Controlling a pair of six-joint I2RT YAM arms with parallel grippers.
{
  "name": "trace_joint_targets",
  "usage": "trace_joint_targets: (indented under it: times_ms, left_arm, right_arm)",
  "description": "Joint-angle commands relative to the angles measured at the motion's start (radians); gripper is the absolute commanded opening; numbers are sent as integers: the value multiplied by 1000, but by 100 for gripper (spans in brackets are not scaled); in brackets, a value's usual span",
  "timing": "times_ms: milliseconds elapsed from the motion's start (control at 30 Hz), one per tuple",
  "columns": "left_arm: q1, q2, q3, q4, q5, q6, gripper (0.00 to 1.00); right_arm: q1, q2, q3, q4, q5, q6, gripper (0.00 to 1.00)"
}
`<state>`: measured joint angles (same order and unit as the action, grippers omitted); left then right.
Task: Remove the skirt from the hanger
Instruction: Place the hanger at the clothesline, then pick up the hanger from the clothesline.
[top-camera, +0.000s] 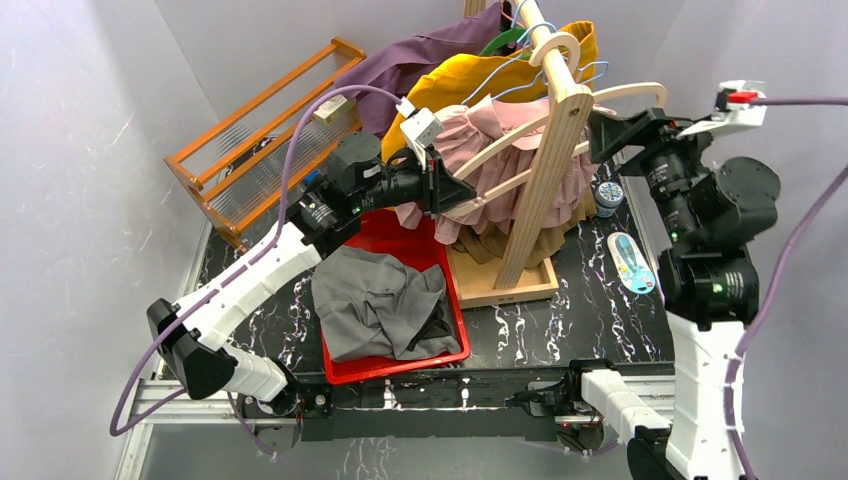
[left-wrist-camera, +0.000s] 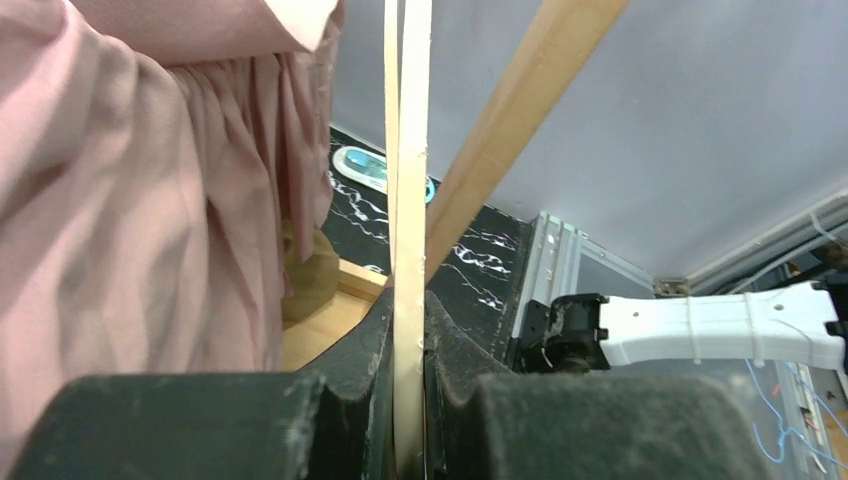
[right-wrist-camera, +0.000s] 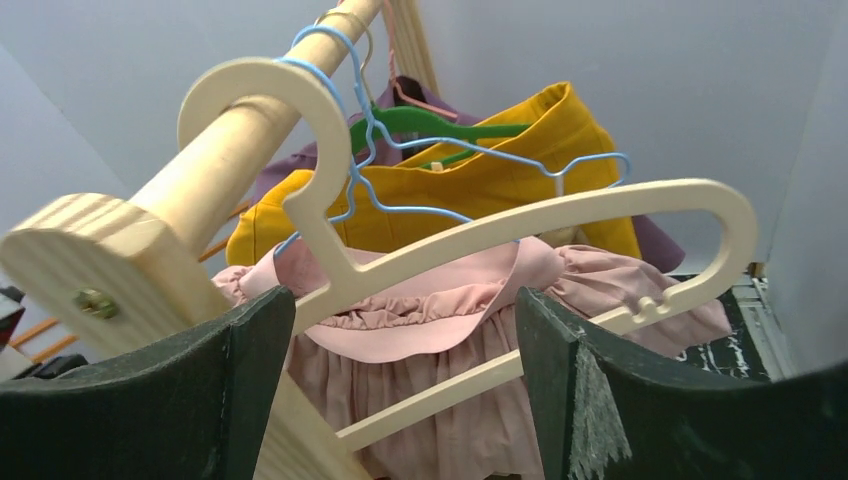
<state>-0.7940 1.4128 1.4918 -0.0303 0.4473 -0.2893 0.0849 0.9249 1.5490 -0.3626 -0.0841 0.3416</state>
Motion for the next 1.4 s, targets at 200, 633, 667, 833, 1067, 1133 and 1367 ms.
trace_joint_targets:
  times_ms: [200, 633, 667, 833, 1067, 1133, 1367]
  left_arm:
    - [0, -87, -33, 9, 210, 32, 0]
    - [-1, -94, -90, -33, 206, 11, 0]
    - [-1, -96, -90, -41, 195, 4, 0]
    - [-1, -123, -83, -108, 96, -1, 30]
    - [-1, -190, -52, -221, 25, 48, 98]
    - [-1, -222, -63, -236, -13, 53, 99]
    - [1, -246, 28, -394, -225, 61, 99]
  right_arm:
    - [1, -78, 91, -166, 249, 94, 88]
    - [1, -102, 111, -237, 409, 184, 98]
    - [0, -89, 128, -254, 394, 194, 98]
    - [1, -41, 189, -295, 180, 150, 98]
    - [1, -132, 12, -166, 83, 101, 98]
    - [1, -124, 23, -180, 77, 91, 98]
    - [0, -185, 1, -122, 51, 33, 98]
